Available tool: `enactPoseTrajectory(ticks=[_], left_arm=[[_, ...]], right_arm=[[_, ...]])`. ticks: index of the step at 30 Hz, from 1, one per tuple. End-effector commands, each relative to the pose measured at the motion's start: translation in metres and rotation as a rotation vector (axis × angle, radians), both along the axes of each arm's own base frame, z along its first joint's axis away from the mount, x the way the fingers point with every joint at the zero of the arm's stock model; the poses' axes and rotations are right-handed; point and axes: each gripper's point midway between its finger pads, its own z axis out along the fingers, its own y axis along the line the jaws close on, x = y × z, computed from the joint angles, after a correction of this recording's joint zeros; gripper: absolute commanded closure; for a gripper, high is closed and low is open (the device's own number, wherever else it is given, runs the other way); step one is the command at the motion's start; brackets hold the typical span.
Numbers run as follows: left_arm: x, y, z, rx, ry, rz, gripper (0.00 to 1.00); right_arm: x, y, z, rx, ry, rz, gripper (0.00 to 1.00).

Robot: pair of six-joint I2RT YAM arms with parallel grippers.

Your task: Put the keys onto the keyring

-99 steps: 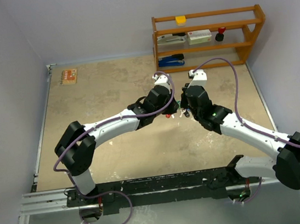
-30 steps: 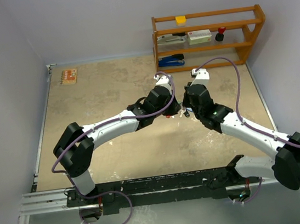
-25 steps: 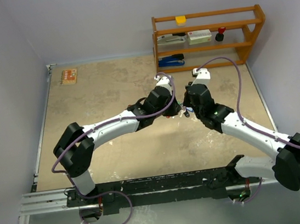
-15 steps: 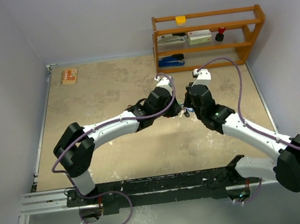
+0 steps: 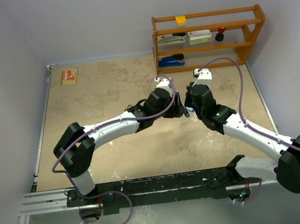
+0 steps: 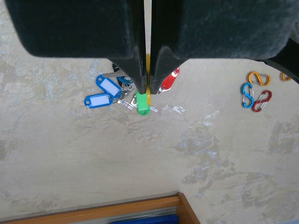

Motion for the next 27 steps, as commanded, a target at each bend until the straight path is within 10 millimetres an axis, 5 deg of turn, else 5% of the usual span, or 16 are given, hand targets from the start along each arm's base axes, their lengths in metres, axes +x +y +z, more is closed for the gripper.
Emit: enactPoseTrajectory(ticks=[1, 5, 17, 27], left_arm=[[-0.001, 0.001, 0.029, -0.051, -0.053, -0.004, 0.46], [0.006, 0.014, 0.032, -0.025, -0.074, 0.063, 0.45], [0.043, 0.122, 0.037, -0.003, -0.142, 0.509, 0.23], [0.050, 0.142, 0.026, -0.026, -0.131, 0.545, 0.22]], right_arm=[[0.004, -0.006, 0.017, 0.011, -0.057, -0.029, 1.00], [0.004, -0.006, 0.018, 0.006, -0.060, -0.028, 1.00], [0.019, -0.002, 0.030, -0.032, -0.063, -0.023, 1.00], [0.079, 0.017, 0.045, -0.099, -0.097, 0.029, 1.00]])
